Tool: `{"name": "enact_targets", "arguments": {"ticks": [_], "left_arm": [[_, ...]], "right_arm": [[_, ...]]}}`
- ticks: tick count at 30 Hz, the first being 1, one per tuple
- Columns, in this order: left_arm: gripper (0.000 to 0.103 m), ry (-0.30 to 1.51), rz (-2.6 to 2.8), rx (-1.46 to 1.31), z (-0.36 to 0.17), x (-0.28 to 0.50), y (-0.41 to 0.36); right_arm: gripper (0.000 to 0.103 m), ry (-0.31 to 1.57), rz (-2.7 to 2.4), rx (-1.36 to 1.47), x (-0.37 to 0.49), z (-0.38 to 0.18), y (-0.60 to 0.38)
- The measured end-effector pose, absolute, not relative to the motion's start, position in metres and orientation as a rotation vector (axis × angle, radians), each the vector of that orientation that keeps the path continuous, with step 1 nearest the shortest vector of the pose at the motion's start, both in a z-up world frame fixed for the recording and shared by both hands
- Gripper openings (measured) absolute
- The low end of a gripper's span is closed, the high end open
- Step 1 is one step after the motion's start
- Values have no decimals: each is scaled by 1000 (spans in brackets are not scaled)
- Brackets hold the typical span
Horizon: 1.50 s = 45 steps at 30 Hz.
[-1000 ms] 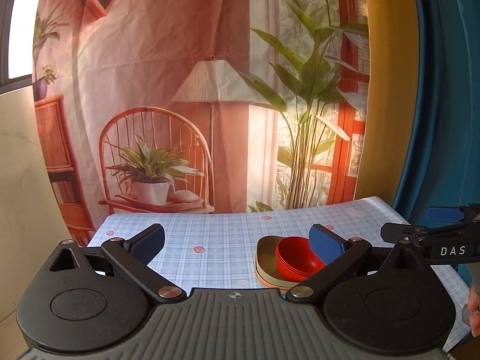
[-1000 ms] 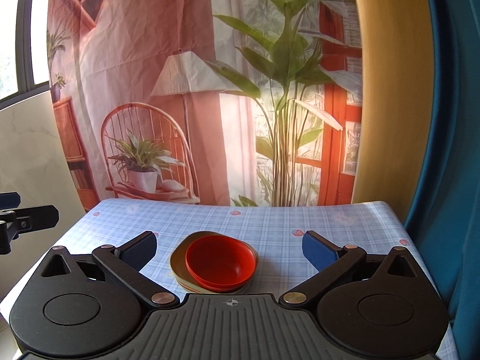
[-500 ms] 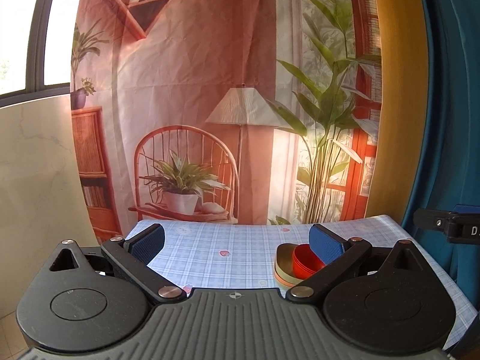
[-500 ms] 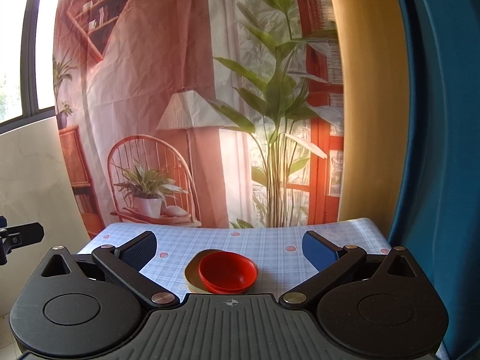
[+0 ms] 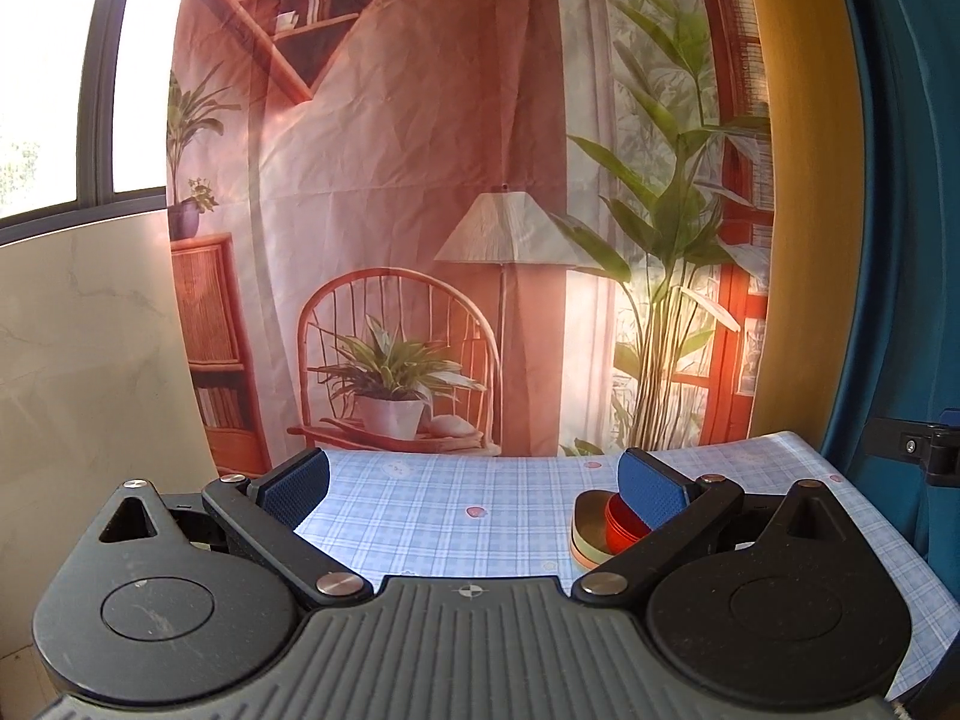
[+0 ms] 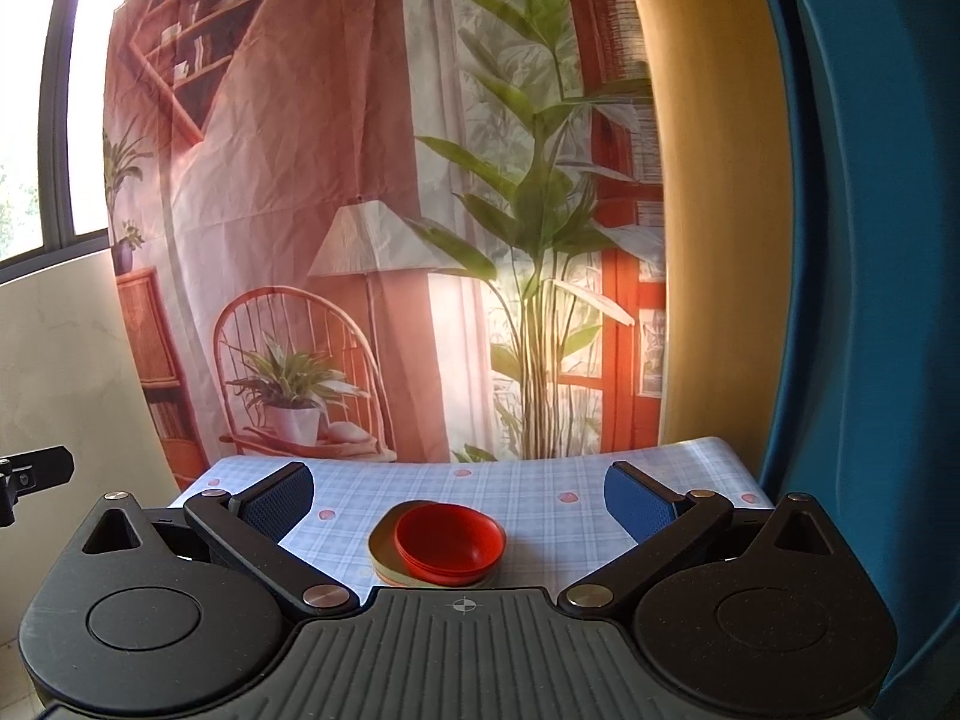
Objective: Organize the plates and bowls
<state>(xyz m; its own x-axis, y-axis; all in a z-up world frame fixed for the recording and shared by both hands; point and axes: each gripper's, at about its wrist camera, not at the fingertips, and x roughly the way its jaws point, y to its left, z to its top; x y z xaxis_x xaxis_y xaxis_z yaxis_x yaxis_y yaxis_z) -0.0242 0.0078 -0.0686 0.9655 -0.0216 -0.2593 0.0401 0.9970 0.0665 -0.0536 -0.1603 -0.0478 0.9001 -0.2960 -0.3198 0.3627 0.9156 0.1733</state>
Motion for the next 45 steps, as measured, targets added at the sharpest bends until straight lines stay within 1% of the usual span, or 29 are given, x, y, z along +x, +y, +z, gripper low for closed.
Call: {"name": "enact_targets", "arguments": {"ticks": [45], "left_arm": [[103, 275, -46, 50, -73, -20, 16]], "right_arm": [[103, 301, -331, 212, -53, -49, -150]]}}
